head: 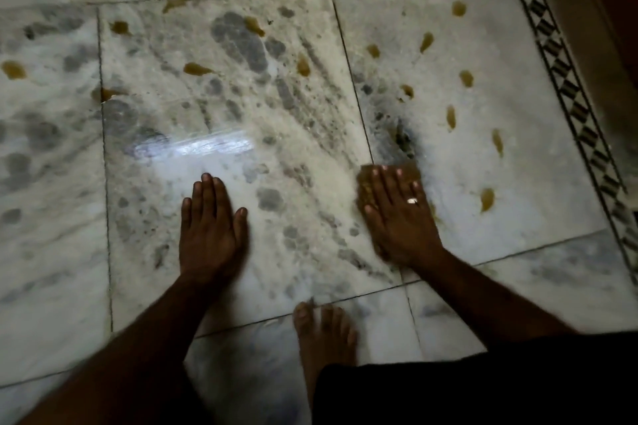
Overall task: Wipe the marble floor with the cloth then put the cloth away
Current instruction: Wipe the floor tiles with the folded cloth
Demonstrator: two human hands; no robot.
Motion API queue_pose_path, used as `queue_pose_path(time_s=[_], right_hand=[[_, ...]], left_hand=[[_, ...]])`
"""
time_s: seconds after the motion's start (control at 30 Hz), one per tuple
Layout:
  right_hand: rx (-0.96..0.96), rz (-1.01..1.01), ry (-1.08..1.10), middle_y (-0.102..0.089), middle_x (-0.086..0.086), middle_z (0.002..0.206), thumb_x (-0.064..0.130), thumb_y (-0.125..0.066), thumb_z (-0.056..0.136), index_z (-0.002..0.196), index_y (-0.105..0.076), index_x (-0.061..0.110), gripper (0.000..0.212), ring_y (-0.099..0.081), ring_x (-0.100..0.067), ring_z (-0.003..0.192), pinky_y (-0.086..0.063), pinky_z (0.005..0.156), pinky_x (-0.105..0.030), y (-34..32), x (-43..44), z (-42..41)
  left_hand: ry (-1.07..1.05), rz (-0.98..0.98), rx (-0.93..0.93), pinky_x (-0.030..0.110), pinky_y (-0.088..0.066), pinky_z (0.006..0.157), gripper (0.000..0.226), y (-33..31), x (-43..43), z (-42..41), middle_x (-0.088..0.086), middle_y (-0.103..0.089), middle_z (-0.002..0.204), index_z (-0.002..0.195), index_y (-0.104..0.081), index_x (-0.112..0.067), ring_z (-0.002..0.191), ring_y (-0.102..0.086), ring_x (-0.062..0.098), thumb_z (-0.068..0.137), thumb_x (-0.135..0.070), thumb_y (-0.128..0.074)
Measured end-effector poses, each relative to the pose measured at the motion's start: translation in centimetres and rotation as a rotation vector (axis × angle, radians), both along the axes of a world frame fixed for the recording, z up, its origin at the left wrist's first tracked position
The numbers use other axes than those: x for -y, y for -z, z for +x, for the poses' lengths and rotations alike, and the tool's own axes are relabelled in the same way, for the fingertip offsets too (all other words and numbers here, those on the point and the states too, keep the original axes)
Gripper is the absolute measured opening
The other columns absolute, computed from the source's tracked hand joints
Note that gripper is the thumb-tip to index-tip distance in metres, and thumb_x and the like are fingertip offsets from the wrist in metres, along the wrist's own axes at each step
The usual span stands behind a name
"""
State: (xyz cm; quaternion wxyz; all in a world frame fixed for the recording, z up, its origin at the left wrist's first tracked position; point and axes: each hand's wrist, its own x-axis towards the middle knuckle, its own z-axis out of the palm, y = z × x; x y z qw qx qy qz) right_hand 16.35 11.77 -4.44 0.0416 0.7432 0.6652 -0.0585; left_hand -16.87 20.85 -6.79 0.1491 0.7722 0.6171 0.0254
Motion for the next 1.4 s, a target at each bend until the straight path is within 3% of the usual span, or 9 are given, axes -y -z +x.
queue_pose_path(time_s=[0.17,0.37,0.7,0.8,0.93,1.0,1.13,1.27,1.4], right_hand=[[-0.043,-0.014,-0.19,-0.024,-0.016,0.17,0.043,-0.021,0.11,0.162,-0.024,0.008,0.063,-0.017,-0.041,0.157,-0.024,0.122,-0.063,0.5,5.5,-3.3],[-0.175,0.101,-0.539,-0.023,-0.007,0.171,0.04,-0.04,0.107,0.164,-0.023,0.019,0.064,-0.016,-0.029,0.16,-0.014,0.129,-0.053,1.1,-2.1,-7.8],[-0.101,0.134,-0.139,-0.036,-0.008,0.166,0.042,-0.025,0.109,0.161,-0.032,0.017,0.058,-0.026,-0.032,0.157,-0.017,0.127,-0.055,1.2,-17.0,-2.5],[-0.031,0.075,0.035,-0.028,-0.011,0.17,0.042,-0.012,0.109,0.164,-0.023,0.016,0.062,-0.018,-0.036,0.158,-0.012,0.127,-0.057,1.0,-15.3,2.0],[0.07,0.154,0.162,-0.034,-0.02,0.165,0.026,-0.038,0.108,0.161,-0.029,0.009,0.057,-0.03,-0.047,0.151,-0.027,0.119,-0.066,1.3,-7.5,3.2],[0.074,0.145,0.197,-0.027,-0.021,0.167,0.024,-0.031,0.11,0.162,-0.028,0.008,0.054,-0.025,-0.049,0.153,-0.027,0.118,-0.067,1.5,-3.0,1.0],[-0.011,0.12,0.049,-0.027,-0.018,0.168,0.027,-0.033,0.109,0.161,-0.028,0.008,0.056,-0.023,-0.047,0.154,-0.033,0.115,-0.068,1.0,3.0,-5.3],[-0.123,0.186,-0.049,-0.033,-0.005,0.168,0.038,-0.037,0.109,0.162,-0.03,0.018,0.057,-0.023,-0.029,0.158,-0.028,0.123,-0.058,1.1,0.1,-4.3],[-0.095,0.135,0.145,-0.036,-0.006,0.166,0.04,-0.031,0.11,0.162,-0.031,0.02,0.055,-0.026,-0.03,0.157,-0.023,0.123,-0.057,1.0,-3.9,2.1]], left_hand=[[0.011,0.02,-0.026,0.045,-0.004,0.128,0.071,0.3,0.1,0.3,0.015,-0.006,0.17,0.161,-0.01,-0.004,0.158,-0.006,0.027,0.104,-0.045,-0.019],[0.053,0.06,-0.037,0.05,-0.015,0.126,0.072,0.7,-0.4,0.2,0.017,-0.016,0.168,0.16,-0.02,-0.002,0.156,-0.016,0.029,0.101,-0.043,-0.027],[0.168,0.079,-0.05,0.045,-0.014,0.124,0.073,0.3,-1.7,1.7,0.018,-0.023,0.166,0.157,-0.027,0.001,0.153,-0.026,0.032,0.104,-0.049,-0.016],[0.189,0.053,-0.043,0.038,-0.007,0.124,0.075,0.0,-2.3,3.3,0.019,-0.024,0.166,0.157,-0.028,0.001,0.152,-0.027,0.031,0.105,-0.051,-0.014],[0.24,0.046,-0.046,0.035,-0.004,0.125,0.072,-0.2,-2.1,5.1,0.018,-0.024,0.166,0.156,-0.029,0.0,0.152,-0.025,0.029,0.105,-0.048,-0.017],[0.284,0.057,-0.031,0.036,-0.004,0.125,0.07,-0.2,-1.6,6.3,0.017,-0.023,0.166,0.157,-0.028,-0.001,0.153,-0.023,0.027,0.105,-0.046,-0.022],[0.427,0.048,0.019,0.037,-0.008,0.125,0.067,-0.2,0.3,10.0,0.015,-0.027,0.166,0.157,-0.031,-0.003,0.153,-0.025,0.027,0.103,-0.044,-0.028],[0.46,0.05,0.033,0.038,-0.008,0.125,0.067,-0.2,0.6,12.4,0.019,-0.03,0.164,0.154,-0.036,0.001,0.151,-0.029,0.032,0.106,-0.042,-0.019],[0.577,0.094,0.023,0.038,-0.009,0.124,0.066,-0.3,-0.8,15.3,0.017,-0.028,0.164,0.155,-0.034,-0.001,0.152,-0.027,0.03,0.103,-0.041,-0.028]])
